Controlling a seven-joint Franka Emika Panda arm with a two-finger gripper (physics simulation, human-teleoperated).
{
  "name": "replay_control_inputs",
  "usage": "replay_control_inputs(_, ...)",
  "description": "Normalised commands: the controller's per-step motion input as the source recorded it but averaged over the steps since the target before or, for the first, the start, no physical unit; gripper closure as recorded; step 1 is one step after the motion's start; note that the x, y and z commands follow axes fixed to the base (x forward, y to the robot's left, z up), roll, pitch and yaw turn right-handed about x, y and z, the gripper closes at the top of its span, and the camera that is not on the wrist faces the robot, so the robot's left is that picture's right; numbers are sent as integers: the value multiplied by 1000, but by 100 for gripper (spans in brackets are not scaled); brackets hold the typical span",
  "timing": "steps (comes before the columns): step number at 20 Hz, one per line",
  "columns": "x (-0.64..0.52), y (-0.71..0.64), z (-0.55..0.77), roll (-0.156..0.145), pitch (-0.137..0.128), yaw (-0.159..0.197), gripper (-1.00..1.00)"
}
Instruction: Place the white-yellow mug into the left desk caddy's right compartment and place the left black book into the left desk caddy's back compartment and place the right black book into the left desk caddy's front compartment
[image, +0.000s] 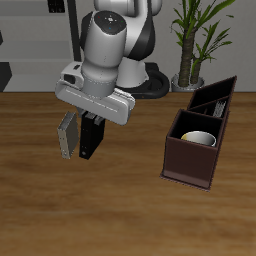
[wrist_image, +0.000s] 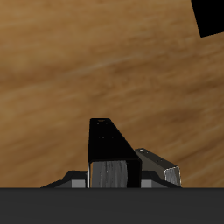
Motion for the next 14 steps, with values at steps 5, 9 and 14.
replay_control_inputs(5, -432, 568, 129, 51, -17, -22, 100)
replay_control_inputs(9, -400, 263, 77, 17, -28, -28, 100)
replay_control_inputs(14, -662, 495, 157, 41, -62, 23, 100)
